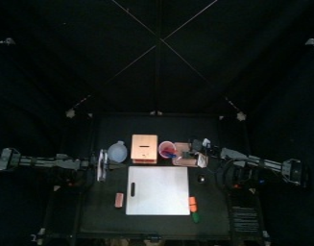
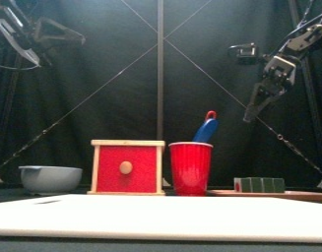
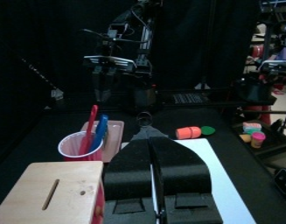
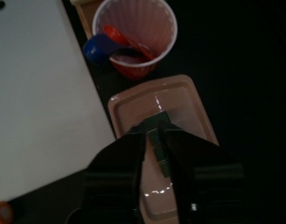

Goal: Place sushi on board then cut the sushi with the knife then place the pieces on the plate
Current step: Place the sushi on the board

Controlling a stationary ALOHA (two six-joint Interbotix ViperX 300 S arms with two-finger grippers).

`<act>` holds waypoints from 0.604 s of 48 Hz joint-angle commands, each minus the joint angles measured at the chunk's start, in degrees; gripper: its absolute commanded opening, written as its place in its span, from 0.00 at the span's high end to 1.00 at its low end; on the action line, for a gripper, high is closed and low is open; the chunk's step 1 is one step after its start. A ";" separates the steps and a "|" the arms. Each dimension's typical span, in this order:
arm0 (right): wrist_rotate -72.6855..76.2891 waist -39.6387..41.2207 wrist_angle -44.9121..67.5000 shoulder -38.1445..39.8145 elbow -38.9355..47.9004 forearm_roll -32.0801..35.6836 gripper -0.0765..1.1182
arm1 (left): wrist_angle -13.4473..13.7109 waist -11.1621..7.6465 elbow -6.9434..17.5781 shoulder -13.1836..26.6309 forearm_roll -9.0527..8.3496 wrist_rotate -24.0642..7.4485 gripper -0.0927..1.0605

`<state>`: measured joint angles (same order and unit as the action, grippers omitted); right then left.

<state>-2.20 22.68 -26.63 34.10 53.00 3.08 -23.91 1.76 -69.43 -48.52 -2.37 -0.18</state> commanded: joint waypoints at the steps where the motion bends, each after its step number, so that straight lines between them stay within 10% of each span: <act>1: -0.44 0.18 0.00 -1.23 -1.67 0.35 0.17 | -0.53 0.18 0.79 0.26 0.18 0.09 0.94; 29: -1.05 2.99 -2.64 -11.51 -1.85 4.39 0.07 | -0.53 0.62 0.18 0.26 0.26 0.09 0.94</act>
<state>-3.16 25.22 -29.44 23.03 52.56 7.03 -23.91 2.20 -69.96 -48.43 -2.20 -0.18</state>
